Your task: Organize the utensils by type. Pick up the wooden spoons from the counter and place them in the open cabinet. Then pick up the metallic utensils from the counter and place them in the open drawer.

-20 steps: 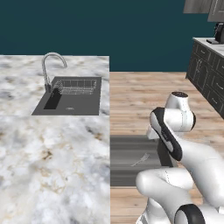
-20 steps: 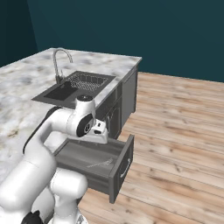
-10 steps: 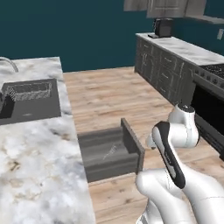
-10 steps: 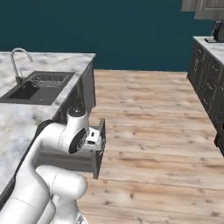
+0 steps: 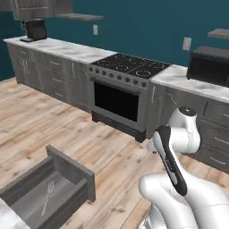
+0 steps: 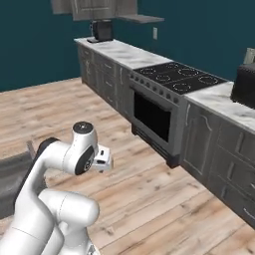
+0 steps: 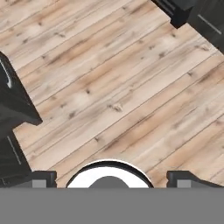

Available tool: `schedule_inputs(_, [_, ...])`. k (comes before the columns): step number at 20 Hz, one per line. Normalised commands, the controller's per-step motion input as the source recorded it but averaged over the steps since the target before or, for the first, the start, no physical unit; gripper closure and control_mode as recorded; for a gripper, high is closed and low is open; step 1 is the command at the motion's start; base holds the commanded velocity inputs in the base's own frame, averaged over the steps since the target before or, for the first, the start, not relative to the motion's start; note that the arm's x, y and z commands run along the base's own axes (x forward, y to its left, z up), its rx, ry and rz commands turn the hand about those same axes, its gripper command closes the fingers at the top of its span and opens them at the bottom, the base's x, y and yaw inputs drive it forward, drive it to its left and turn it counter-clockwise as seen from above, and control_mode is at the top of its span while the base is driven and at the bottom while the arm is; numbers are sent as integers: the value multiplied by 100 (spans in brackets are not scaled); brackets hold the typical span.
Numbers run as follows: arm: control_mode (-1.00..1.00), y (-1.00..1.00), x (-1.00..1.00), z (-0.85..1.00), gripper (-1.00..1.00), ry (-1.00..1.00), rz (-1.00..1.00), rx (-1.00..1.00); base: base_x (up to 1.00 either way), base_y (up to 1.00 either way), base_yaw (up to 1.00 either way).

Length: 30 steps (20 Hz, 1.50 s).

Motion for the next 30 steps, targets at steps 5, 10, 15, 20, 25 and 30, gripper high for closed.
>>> schedule_inputs(5, [100,0,0,0,-100,0,0,0,4,-8,-97])
schedule_inputs(10, [100,0,0,0,-100,0,0,0,11,-14,-91])
schedule_inputs(15, [100,0,0,0,-100,0,0,0,21,-16,-82])
schedule_inputs(20, [100,0,0,0,-100,0,0,0,49,-2,-65])
schedule_inputs(25, [100,0,0,0,-100,0,0,0,67,15,-31])
schedule_inputs(30, [100,0,0,0,-100,0,0,0,85,8,-12])
